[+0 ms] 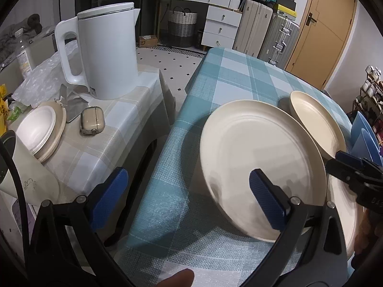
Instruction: Organize plates and bowls
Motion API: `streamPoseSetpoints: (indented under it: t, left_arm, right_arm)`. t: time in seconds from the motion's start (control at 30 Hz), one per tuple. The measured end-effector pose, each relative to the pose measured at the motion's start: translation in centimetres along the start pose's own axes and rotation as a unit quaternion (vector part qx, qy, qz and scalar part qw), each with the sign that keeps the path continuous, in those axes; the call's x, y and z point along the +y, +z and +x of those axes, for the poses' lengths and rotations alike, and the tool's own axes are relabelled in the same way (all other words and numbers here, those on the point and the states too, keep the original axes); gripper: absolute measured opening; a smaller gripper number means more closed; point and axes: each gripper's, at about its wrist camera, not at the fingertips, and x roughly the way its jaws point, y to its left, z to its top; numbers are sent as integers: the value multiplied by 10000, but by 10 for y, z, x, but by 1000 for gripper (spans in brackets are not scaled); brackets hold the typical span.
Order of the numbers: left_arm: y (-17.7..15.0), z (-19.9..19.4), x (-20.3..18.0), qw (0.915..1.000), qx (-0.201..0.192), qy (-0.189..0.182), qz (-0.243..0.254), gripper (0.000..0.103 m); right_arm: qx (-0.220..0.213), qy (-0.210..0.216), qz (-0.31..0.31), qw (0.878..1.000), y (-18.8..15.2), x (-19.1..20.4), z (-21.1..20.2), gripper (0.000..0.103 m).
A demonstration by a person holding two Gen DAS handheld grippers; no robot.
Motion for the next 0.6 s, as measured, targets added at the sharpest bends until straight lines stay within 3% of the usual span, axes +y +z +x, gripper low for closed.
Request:
streamPoseSetpoints:
  t: [0.2,0.33,0.6]
  left_arm:
    - [1,1,6,9999,42,-79,-69,85]
    - [0,2,6,9998,62,-198,-65,81]
    - [-4,6,-5,9993,199,-312,53,60]
  right_arm:
    - [111,57,58,9999,2,0,9,62]
    - [240,73,81,9997,3,0,17,58]
    - [322,2,68,9995,4,1,26,42]
